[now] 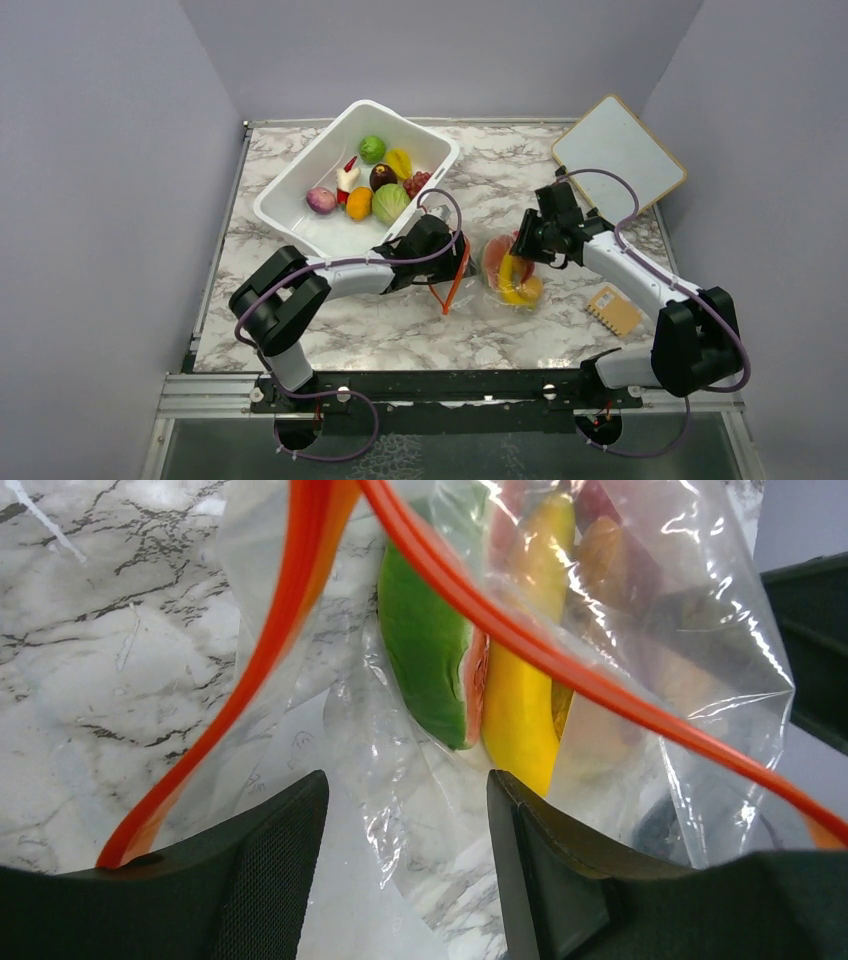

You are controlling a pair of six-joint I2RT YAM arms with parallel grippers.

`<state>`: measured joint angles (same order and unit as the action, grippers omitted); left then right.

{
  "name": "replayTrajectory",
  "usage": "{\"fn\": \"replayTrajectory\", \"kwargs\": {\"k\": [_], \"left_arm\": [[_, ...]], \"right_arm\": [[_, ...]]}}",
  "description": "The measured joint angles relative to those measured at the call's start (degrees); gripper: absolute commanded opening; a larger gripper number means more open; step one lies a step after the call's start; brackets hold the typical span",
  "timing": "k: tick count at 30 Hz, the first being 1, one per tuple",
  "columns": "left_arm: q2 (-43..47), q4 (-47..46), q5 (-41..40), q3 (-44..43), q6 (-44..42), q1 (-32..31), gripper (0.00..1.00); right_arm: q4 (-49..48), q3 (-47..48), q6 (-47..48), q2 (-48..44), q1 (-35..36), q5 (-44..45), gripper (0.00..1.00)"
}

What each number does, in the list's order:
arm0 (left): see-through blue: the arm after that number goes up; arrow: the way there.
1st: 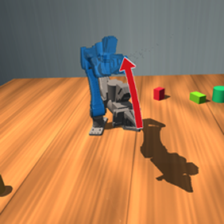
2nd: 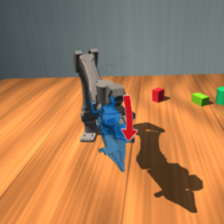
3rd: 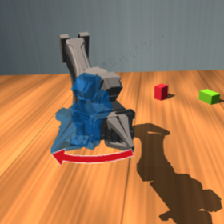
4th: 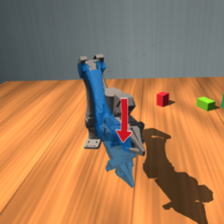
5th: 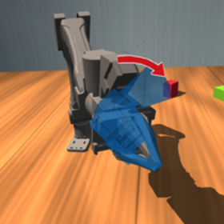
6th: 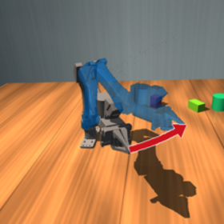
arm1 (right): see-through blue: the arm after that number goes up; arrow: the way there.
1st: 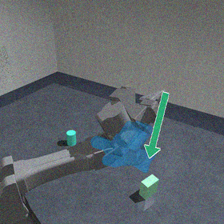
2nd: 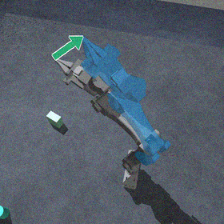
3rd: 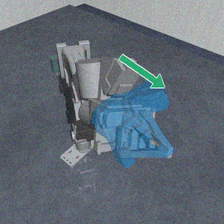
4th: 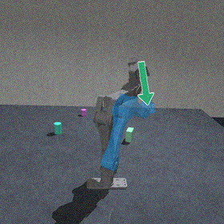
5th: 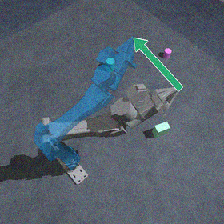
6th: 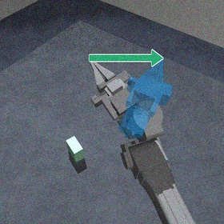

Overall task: Open the zip-top bag and remove the fake food
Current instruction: Pick up the fake fruit from the zipper food storage bag.

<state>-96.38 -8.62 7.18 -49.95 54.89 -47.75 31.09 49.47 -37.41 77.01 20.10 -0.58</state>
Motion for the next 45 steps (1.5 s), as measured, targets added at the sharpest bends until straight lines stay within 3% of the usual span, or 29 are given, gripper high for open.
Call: {"fn": "replayTrajectory", "kwargs": {"k": [9,15,20,32,40,45], "left_arm": [[-0.96,-1.25,0.02,-1.95,-1.29,0.00,0.63],[-2.14,-1.53,0.00,-2.75,-1.81,0.00,0.64],[-2.21,-1.53,0.00,-2.75,-2.27,0.00,0.64],[-3.98,-1.03,0.02,-2.75,-3.37,0.00,0.59],[-4.02,-0.72,0.07,-2.75,-3.74,0.00,0.52],[-4.02,-0.61,0.22,-2.75,-4.02,0.00,0.52]], "right_arm": [[0.48,8.24,4.33,2.51,-0.35,4.96,0.36],[-0.55,11.98,7.34,13.44,-0.72,5.03,0.36],[-0.96,11.93,9.53,19.56,-0.72,-0.26,0.35],[-3.21,6.71,11.61,15.04,-1.05,-9.70,0.34],[-2.01,11.80,10.60,13.70,-1.05,-3.45,0.30],[-2.10,16.02,9.84,21.05,-1.09,-1.18,0.28]]}}
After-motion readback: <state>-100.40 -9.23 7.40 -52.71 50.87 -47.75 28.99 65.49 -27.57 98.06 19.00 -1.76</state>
